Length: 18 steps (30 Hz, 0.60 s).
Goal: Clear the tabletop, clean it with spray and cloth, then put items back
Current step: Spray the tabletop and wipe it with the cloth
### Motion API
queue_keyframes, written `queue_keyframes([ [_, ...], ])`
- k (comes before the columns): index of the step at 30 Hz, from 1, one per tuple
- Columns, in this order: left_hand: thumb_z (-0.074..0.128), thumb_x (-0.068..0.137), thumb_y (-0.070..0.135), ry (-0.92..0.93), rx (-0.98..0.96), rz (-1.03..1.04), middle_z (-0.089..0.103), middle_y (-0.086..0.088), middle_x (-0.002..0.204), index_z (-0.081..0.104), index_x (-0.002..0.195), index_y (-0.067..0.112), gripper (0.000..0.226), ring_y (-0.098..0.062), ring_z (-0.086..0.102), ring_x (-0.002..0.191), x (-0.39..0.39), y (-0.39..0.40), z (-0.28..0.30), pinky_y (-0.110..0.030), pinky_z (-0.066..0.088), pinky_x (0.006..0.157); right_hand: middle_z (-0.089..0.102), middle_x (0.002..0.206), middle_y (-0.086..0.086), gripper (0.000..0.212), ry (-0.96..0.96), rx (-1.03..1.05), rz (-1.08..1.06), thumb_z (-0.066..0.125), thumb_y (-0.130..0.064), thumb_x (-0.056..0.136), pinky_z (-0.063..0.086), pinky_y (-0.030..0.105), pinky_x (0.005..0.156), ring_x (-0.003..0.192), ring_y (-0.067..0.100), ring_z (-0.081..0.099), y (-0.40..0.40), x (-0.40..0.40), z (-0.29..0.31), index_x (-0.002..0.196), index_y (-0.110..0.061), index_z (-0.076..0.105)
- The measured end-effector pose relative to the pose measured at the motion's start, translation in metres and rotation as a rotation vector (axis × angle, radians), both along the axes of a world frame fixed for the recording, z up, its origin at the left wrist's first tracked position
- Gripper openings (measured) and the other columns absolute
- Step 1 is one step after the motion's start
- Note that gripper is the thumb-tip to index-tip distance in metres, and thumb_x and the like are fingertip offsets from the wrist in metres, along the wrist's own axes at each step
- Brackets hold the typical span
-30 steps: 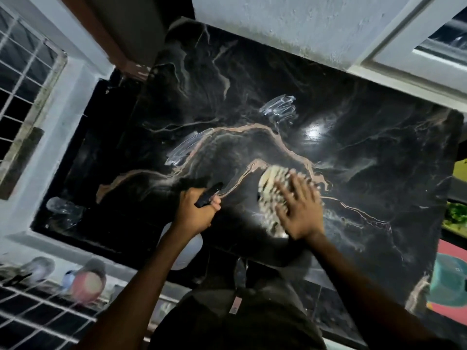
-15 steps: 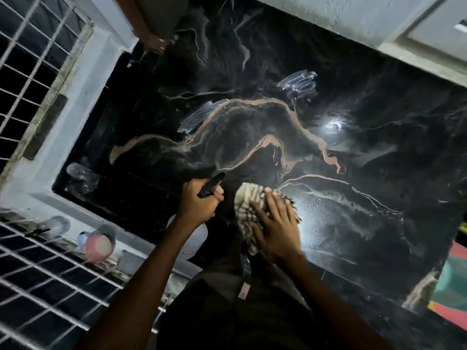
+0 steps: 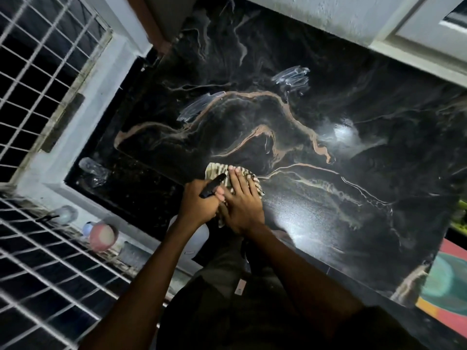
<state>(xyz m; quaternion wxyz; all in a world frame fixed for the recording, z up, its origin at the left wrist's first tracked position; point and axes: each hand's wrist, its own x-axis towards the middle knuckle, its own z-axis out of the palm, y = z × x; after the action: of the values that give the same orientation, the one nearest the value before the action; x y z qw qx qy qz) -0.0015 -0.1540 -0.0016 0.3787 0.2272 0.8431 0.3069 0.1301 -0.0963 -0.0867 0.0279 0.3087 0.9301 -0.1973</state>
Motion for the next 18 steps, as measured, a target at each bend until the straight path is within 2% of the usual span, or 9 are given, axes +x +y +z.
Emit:
queue_keyframes([
  [2,0.062,0.070,0.003,0.010,-0.010,0.046,0.074,-0.001,0.064,0.073,0.064,0.030,0.029,-0.019,0.070,0.052,0.001,-0.002,0.005,-0.040,0.059,0.042,0.020,0.169,0.011,0.060,-0.024,0.029,0.036,0.040,-0.052,0.101,0.009,0.047,0.128,0.157,0.029,0.013,0.007,0.039,-0.001,0.158,-0.034,0.032],
  [4,0.065,0.074,-0.001,-0.010,-0.005,0.094,0.074,-0.003,0.066,0.073,0.064,0.023,0.027,-0.022,0.071,0.057,0.000,-0.003,0.005,-0.042,0.058,0.042,0.015,0.170,0.007,0.062,-0.084,0.021,-0.065,0.038,-0.056,0.101,0.009,0.048,0.128,0.158,0.026,0.009,0.016,0.094,-0.002,0.159,-0.040,0.025],
  [7,0.064,0.076,-0.005,-0.026,0.012,0.137,0.074,0.007,0.067,0.071,0.064,0.022,0.030,-0.013,0.070,0.056,-0.007,-0.008,0.004,-0.030,0.056,0.041,0.014,0.171,0.007,0.065,-0.181,-0.002,-0.301,0.025,-0.061,0.100,0.011,0.052,0.127,0.158,0.027,0.010,0.041,0.150,0.006,0.161,-0.042,0.014],
  [9,0.063,0.073,-0.004,-0.020,0.015,0.136,0.072,0.009,0.063,0.070,0.063,0.021,0.027,-0.010,0.070,0.057,-0.012,-0.012,0.004,-0.028,0.054,0.046,0.014,0.170,0.009,0.068,-0.211,-0.001,-0.458,0.025,-0.060,0.097,0.010,0.052,0.126,0.157,0.029,0.010,0.065,0.136,0.009,0.162,-0.039,0.014],
  [11,0.060,0.069,0.008,-0.025,-0.023,0.114,0.071,0.002,0.062,0.068,0.062,0.018,0.015,-0.017,0.071,0.061,-0.019,-0.013,0.005,-0.033,0.056,0.053,0.009,0.171,0.013,0.071,-0.199,0.008,-0.577,0.026,-0.059,0.096,0.006,0.051,0.127,0.157,0.031,0.008,0.084,0.091,0.010,0.162,-0.036,0.012],
  [14,0.059,0.070,0.026,0.028,-0.119,0.101,0.069,-0.008,0.078,0.061,0.063,0.023,0.008,-0.035,0.071,0.082,-0.036,-0.010,0.007,-0.044,0.061,0.076,0.002,0.170,0.017,0.072,-0.181,-0.003,-0.570,0.024,-0.059,0.097,0.002,0.053,0.126,0.158,0.034,0.002,0.102,0.022,0.004,0.163,-0.036,0.007],
  [15,0.059,0.073,0.028,0.066,-0.123,0.086,0.067,-0.011,0.080,0.059,0.063,0.024,0.011,-0.039,0.070,0.084,-0.044,-0.008,0.007,-0.046,0.060,0.079,0.003,0.170,0.018,0.072,-0.168,-0.002,-0.559,0.026,-0.057,0.097,0.002,0.054,0.126,0.158,0.034,0.002,0.104,0.006,0.002,0.163,-0.036,0.008],
  [18,0.056,0.071,0.024,0.062,-0.109,0.081,0.072,-0.021,0.078,0.068,0.067,0.012,0.017,-0.038,0.071,0.078,-0.068,0.003,0.012,-0.051,0.062,0.073,0.007,0.169,0.020,0.071,-0.156,0.035,-0.558,0.033,-0.053,0.098,0.005,0.055,0.126,0.157,0.036,0.005,0.099,-0.016,-0.001,0.163,-0.034,0.012],
])
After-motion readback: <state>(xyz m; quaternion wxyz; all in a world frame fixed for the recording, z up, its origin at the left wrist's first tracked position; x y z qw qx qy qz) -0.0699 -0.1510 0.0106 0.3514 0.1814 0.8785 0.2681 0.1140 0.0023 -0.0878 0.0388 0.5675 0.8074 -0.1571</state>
